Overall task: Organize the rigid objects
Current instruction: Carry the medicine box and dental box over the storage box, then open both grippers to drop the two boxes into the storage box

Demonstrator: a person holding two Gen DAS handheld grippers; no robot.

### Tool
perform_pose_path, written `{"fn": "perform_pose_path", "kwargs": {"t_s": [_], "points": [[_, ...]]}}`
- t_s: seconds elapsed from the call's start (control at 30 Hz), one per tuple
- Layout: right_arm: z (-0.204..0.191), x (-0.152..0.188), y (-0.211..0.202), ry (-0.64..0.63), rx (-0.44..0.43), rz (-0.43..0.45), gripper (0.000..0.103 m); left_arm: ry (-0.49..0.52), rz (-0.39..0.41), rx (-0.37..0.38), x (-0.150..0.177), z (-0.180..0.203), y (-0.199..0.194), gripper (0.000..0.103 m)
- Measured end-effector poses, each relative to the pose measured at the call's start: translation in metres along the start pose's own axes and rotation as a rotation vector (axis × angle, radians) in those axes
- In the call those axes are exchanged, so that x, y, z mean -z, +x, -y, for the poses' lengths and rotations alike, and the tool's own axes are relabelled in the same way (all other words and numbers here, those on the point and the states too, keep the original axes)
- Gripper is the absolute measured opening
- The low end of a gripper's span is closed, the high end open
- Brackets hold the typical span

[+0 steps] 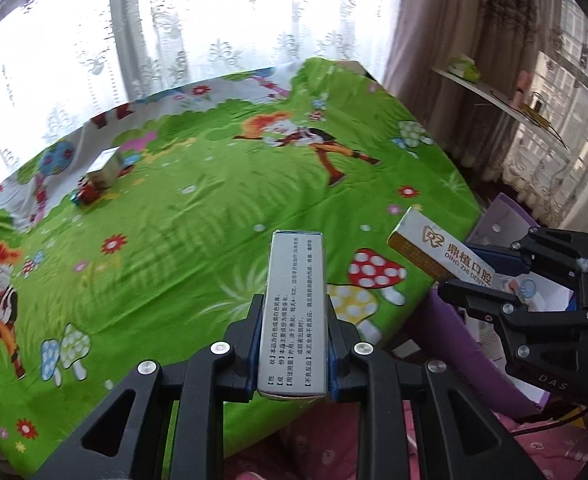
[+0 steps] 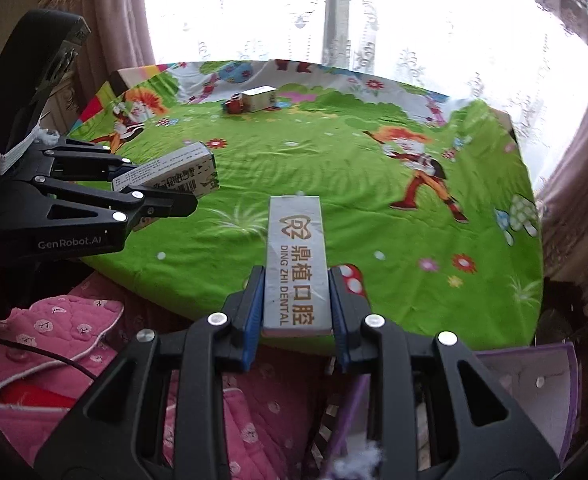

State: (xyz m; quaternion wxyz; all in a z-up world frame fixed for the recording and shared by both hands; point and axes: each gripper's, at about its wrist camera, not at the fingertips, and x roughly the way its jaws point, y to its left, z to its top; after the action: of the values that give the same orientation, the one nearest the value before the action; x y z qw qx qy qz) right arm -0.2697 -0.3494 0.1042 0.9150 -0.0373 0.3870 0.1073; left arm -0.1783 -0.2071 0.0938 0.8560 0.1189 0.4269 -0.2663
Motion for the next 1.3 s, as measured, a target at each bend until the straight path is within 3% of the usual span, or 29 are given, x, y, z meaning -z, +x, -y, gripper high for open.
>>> {"fn": "perform_pose_path", "kwargs": {"t_s": [0.3,0.53,0.67,0.73,0.77,0.83,0.9,1.07,1.17,1.3], "points": [[0.100,0.067,-0.044,0.253,0.184,-0.024,0.034,0.269,-0.062,0.107,-0.024,0.111,0.029,0.026],[0.151,0.107,-0.062,0.381,0.291,-0.061,0.034,0.419,-0.094,0.188,-0.034,0.182,0.046,0.026],[0.168,0.124,-0.064,0.417,0.337,-0.100,0.035,0.477,-0.081,0.266,-0.036,0.214,0.046,0.026],[0.176,0.130,-0.062,0.436,0.354,-0.139,0.036,0.482,-0.069,0.370,-0.036,0.223,0.043,0.028],[0.180,0.134,-0.060,0.446,0.367,-0.159,0.038,0.482,-0.082,0.419,-0.035,0.227,0.043,0.031],[0.187,0.137,-0.059,0.473,0.397,-0.178,0.058,0.475,-0.115,0.444,-0.032,0.230,0.046,0.058],[0.192,0.137,-0.062,0.504,0.408,-0.173,0.068,0.463,-0.094,0.420,-0.030,0.222,0.045,0.066],[0.182,0.117,-0.062,0.470,0.396,-0.143,0.069,0.314,-0.047,0.336,-0.036,0.161,0.047,0.067],[0.160,0.097,-0.047,0.404,0.331,-0.142,0.069,0.182,-0.028,0.231,-0.037,0.100,0.053,0.070],[0.117,0.061,-0.017,0.272,0.223,-0.155,0.070,0.027,-0.013,0.023,-0.018,0.004,0.055,0.071]]}}
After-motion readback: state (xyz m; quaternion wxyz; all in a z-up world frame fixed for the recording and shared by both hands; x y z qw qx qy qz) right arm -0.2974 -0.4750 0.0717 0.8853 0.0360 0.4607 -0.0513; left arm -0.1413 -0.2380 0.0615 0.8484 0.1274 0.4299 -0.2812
